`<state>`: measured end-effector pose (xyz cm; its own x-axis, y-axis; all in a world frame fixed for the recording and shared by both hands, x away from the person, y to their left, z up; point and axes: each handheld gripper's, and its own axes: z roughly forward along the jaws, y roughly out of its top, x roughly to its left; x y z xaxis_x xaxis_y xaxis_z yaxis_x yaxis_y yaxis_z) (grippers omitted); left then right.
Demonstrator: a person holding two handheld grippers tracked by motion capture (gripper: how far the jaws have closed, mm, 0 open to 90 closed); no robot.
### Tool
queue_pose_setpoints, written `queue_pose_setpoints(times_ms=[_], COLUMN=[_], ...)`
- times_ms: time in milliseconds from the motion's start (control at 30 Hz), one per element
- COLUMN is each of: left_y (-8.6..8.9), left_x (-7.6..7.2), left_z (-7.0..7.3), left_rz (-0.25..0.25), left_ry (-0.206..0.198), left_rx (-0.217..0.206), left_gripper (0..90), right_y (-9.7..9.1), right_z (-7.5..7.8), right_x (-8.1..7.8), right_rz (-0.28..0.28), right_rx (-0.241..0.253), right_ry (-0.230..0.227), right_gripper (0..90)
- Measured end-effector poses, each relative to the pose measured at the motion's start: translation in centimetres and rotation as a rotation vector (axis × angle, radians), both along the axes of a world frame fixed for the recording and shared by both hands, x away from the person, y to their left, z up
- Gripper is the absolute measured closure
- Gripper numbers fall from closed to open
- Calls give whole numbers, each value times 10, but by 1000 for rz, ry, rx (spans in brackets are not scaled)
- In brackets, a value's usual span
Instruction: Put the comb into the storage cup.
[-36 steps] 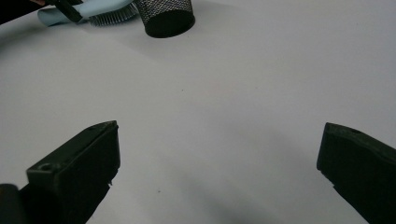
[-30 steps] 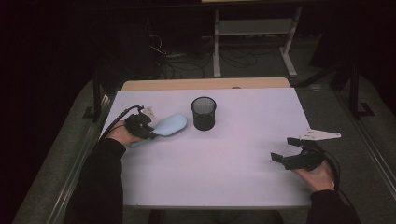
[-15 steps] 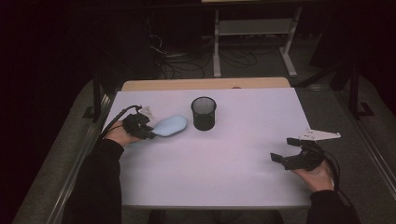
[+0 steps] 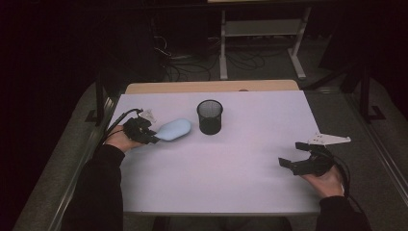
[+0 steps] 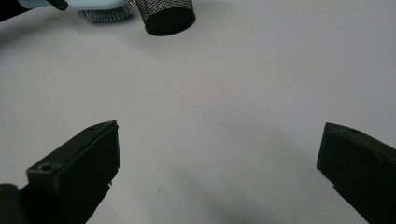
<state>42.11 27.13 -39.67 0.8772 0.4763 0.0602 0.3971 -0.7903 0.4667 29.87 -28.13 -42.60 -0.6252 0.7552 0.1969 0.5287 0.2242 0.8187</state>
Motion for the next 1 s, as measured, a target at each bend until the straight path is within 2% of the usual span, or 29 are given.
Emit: queue_pose_setpoints(times_ms=[500, 567, 667, 1000], left_y=[9, 10, 10, 13], left_x=[-14, -15, -16, -25], left_z=[18, 19, 21, 29], left_rz=[-5, -4, -6, -9], left_ry=[-44, -41, -48, -87], left_rx=[-45, -57, -53, -76], left_gripper=[704, 704, 704, 704], right_y=[0, 0, 1, 1], right_z=[0, 0, 0, 0], right_x=[0, 0, 0, 0], right_rz=[2, 2, 1, 1], right_rx=[-2, -2, -2, -3], right_ry=[-1, -1, -3, -2], right_gripper=[0, 0, 0, 0])
